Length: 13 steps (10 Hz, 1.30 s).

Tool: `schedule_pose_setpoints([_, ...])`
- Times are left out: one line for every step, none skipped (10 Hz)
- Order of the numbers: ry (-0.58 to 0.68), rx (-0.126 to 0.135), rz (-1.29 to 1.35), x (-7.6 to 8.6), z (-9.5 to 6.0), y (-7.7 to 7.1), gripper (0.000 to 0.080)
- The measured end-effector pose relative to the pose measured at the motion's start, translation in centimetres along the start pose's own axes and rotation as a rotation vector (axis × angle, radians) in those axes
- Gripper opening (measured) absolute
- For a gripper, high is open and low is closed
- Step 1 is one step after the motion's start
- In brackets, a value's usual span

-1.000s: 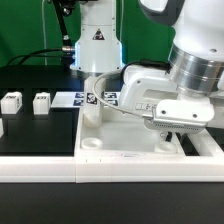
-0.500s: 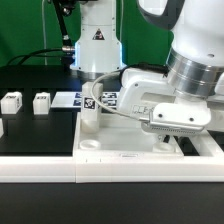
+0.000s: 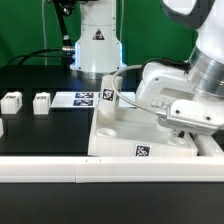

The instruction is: Assemble square table

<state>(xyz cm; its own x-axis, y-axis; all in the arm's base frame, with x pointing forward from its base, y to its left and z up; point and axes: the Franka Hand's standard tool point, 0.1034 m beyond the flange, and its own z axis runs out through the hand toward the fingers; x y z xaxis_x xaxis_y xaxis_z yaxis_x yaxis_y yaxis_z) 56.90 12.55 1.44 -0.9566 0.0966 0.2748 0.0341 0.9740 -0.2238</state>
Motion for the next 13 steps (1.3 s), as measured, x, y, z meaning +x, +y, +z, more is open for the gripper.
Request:
schedule_pose_setpoints([0.002,0.002,0.0,0.0,0.1,-0.1,0.0061])
schedule_pose_setpoints([0.005,0.002,0.001,0.0,0.2,-0.2,0.0061])
schedule_pose_setpoints([0.006,0.004,0.003,0.0,0.3,-0.3,0.0067])
schedule_pose_setpoints([0.013,0.013,0.007,0.0,0.3,-0.9,0.0067])
schedule_pose_setpoints([0.019,0.021,0.012,0.1,0.3,-1.4,0.0273])
schedule_pose_setpoints([0.026,0.03,0.019,0.1,0.2,-2.0,0.0273])
schedule_pose_setpoints([0.033,0.039,0.025,0.2,0.1,-2.5,0.0487])
schedule_pose_setpoints([0.038,0.045,0.03,0.2,0.1,-3.0,0.0595])
schedule_pose_setpoints([0.041,0.047,0.032,0.2,0.1,-3.1,0.0633])
schedule_pose_setpoints([0.042,0.047,0.034,0.2,0.1,-3.2,0.0633])
schedule_pose_setpoints([0.043,0.047,0.034,0.2,0.1,-3.3,0.0646])
schedule_pose_setpoints([0.043,0.047,0.035,0.2,0.2,-3.3,0.0646])
schedule_pose_setpoints([0.043,0.047,0.035,0.2,0.2,-3.3,0.0649])
